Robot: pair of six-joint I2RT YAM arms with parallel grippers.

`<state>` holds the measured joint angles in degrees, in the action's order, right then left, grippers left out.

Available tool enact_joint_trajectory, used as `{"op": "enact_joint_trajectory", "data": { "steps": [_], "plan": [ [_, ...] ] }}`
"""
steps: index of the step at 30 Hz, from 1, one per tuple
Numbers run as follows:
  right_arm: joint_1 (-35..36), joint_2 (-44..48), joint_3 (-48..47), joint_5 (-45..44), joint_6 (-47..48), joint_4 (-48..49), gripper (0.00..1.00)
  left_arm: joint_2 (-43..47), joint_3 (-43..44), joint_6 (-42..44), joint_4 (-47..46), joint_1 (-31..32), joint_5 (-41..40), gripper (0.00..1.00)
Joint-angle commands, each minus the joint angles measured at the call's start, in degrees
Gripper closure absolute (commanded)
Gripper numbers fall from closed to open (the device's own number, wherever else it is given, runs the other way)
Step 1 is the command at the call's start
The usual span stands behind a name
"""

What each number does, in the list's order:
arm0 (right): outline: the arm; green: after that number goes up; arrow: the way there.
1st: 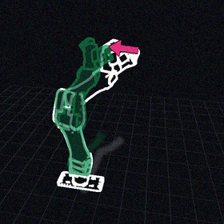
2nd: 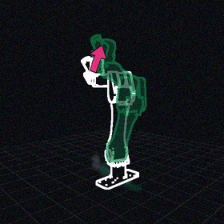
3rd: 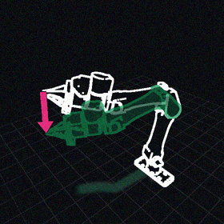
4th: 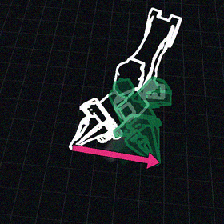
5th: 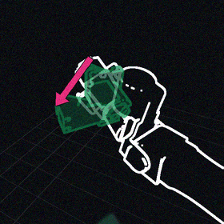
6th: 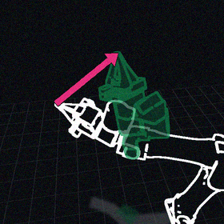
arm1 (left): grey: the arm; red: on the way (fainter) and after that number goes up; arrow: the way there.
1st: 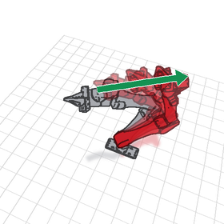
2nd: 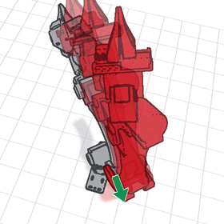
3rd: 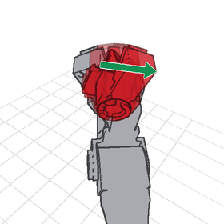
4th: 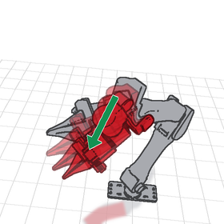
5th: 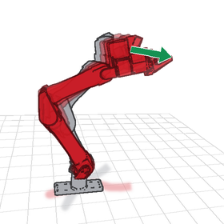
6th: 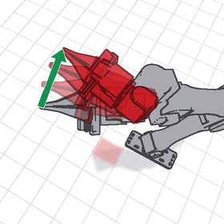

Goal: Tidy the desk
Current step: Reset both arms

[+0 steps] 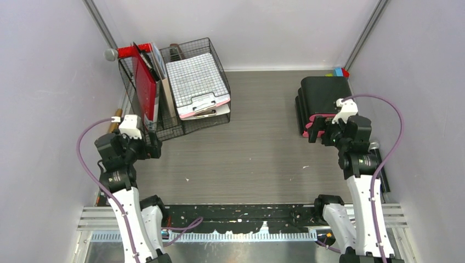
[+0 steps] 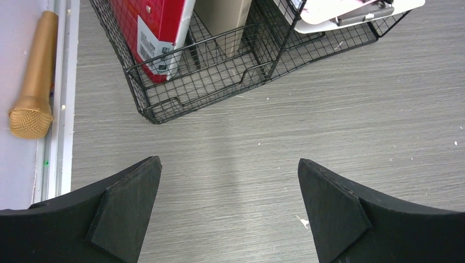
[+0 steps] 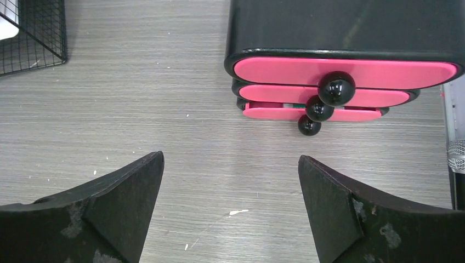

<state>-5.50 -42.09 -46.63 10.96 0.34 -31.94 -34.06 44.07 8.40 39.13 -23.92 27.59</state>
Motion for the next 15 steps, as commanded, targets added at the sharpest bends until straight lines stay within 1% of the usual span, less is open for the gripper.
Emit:
{"op": "enact_joint_trajectory", "data": {
  "steps": [1,7,11,15],
  "plan": [
    [-0.2,4.0,-0.8,-1.5,-0.1,-2.7,0.00,3.8,2.0,1.4,2.3,-0.3,1.7,0.00],
    [-1.0,9.3,-0.6,2.8,2.9,-5.9,0.01,11.1,-1.3,0.2,0.0,-0.3,3.6,0.00],
    [-2.4,13.1,0.3,1.3,2.2,-4.2,0.01,14.6,-2.8,0.4,-0.8,-0.2,5.2,0.00],
    [-3.1,14.8,0.3,0.3,1.6,-3.9,0.01,15.9,-2.7,0.4,0.3,-0.2,6.6,0.00]
  ]
}}
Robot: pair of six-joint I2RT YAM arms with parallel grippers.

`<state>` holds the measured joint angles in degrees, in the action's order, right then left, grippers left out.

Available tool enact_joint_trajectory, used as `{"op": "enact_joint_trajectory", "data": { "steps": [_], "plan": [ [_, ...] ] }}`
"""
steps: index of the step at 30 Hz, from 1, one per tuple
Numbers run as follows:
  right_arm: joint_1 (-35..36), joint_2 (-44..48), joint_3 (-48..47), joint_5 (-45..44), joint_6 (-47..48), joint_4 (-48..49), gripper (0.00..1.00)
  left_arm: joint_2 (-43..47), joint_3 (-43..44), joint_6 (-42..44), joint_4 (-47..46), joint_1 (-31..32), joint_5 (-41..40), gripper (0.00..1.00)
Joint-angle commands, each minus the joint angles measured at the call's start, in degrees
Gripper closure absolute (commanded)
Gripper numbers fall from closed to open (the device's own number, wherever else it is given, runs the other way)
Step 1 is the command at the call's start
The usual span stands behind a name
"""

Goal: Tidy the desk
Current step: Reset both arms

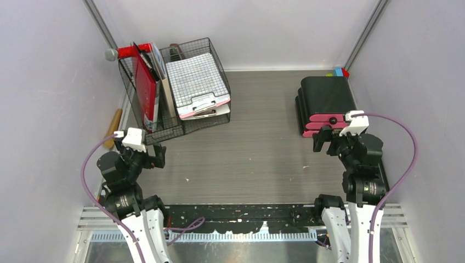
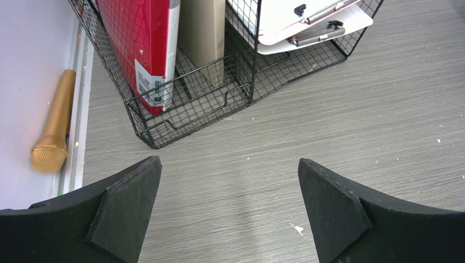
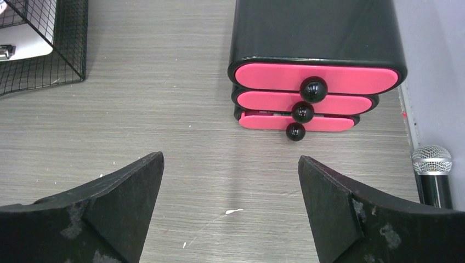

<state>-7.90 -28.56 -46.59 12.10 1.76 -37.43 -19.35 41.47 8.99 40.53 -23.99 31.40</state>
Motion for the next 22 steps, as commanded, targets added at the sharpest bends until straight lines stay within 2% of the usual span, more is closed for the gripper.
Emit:
{"op": "enact_joint_trajectory", "data": {
  "steps": [1,22],
  "plan": [
    [-0.8,1.1,0.2,-1.0,-0.1,1.5,0.01,1.2,0.0,-0.2,-0.8,-0.1,3.0,0.00],
    [-0.8,0.8,-0.1,-2.8,-3.3,1.8,0.01,3.5,-0.7,0.9,0.0,-0.2,3.6,0.00]
  ]
}}
